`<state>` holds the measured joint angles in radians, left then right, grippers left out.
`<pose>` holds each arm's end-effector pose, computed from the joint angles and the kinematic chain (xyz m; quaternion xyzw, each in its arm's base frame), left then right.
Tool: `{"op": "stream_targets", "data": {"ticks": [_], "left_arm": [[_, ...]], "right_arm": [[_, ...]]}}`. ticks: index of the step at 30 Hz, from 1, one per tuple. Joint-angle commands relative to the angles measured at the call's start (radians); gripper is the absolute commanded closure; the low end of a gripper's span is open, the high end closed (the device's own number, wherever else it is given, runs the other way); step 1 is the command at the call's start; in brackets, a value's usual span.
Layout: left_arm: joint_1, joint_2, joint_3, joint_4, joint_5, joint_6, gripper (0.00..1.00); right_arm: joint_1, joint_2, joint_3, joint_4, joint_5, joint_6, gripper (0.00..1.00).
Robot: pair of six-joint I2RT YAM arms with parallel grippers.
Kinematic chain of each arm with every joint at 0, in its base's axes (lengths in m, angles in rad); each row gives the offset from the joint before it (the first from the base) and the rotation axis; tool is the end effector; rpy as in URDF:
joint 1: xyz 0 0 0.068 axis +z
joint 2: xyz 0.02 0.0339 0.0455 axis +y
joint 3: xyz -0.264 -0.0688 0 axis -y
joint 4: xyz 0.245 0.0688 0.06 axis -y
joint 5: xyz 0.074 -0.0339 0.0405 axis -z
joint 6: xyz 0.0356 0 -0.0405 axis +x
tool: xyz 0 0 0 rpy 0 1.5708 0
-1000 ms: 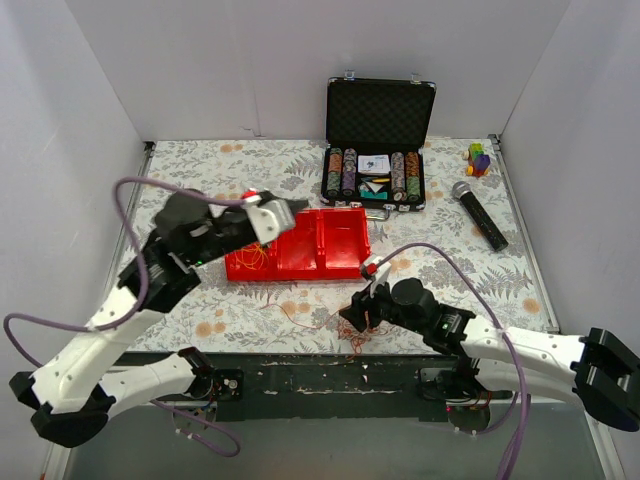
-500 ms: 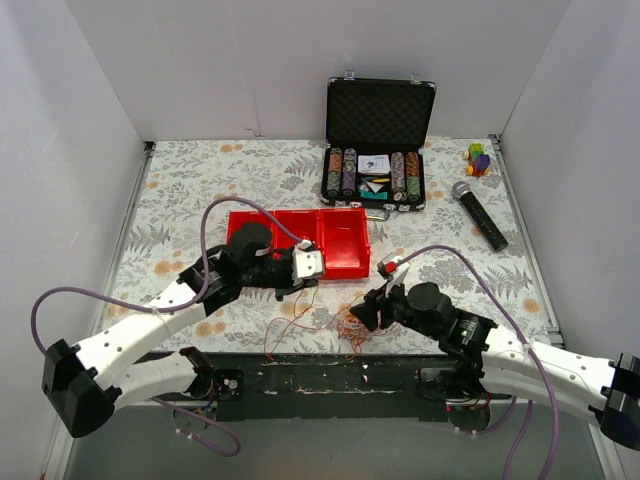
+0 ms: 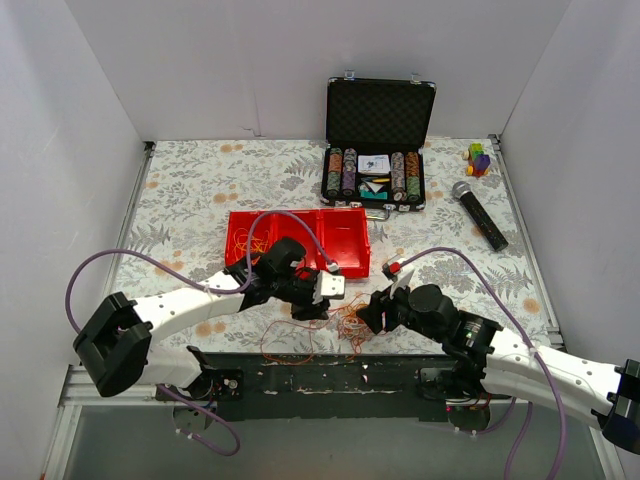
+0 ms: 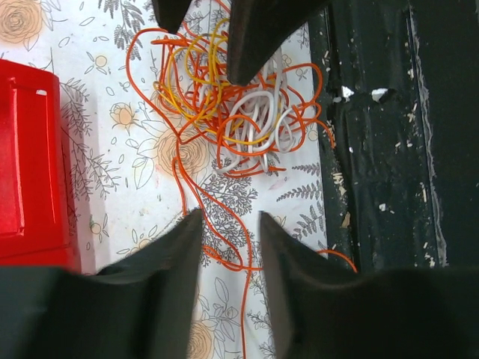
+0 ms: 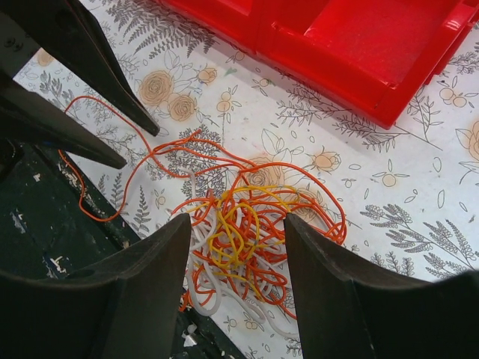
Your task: Untangle the cables
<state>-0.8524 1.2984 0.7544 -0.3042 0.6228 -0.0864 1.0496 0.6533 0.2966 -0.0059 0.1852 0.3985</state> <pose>0.1540 -0.2077 0.2151 0.4332 0.7855 -0.4078 0.1704 0.0867 0.1379 0.2060 -0.2123 0.7932 0.3176 0.4741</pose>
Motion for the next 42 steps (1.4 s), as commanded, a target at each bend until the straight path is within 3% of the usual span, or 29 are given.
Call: {"op": "stream_targets", "data": {"ticks": [1, 8, 13, 26, 34, 42], "left_arm": [[-0.008, -0.005, -0.033, 0.065, 0.038, -0.018, 0.58], [-0.017, 0.035, -0.093, 0.180, 0.005, -0.041, 0.29], [-0.019, 0.079, -0.110, 0.260, -0.026, -0.055, 0.26], [-0.037, 0.200, -0.107, 0.373, -0.072, -0.085, 0.32], [-0.053, 0.240, -0.125, 0.422, -0.112, -0.050, 0.46], [-0.056, 0.239, -0.159, 0.455, -0.144, -0.036, 0.69]], "right_arm": [[0.003, -0.014, 0.021, 0.007, 0.020, 0.017, 0.39], [0.003, 0.003, 0.026, 0.007, 0.019, 0.014, 0.39], [0.003, 0.002, 0.029, 0.007, 0.028, 0.016, 0.39], [0.003, -0.034, 0.013, 0.007, 0.040, 0.014, 0.39], [0.003, -0.035, 0.015, 0.007, 0.040, 0.007, 0.39], [0.003, -0.046, 0.012, 0.007, 0.049, 0.010, 0.39]]}}
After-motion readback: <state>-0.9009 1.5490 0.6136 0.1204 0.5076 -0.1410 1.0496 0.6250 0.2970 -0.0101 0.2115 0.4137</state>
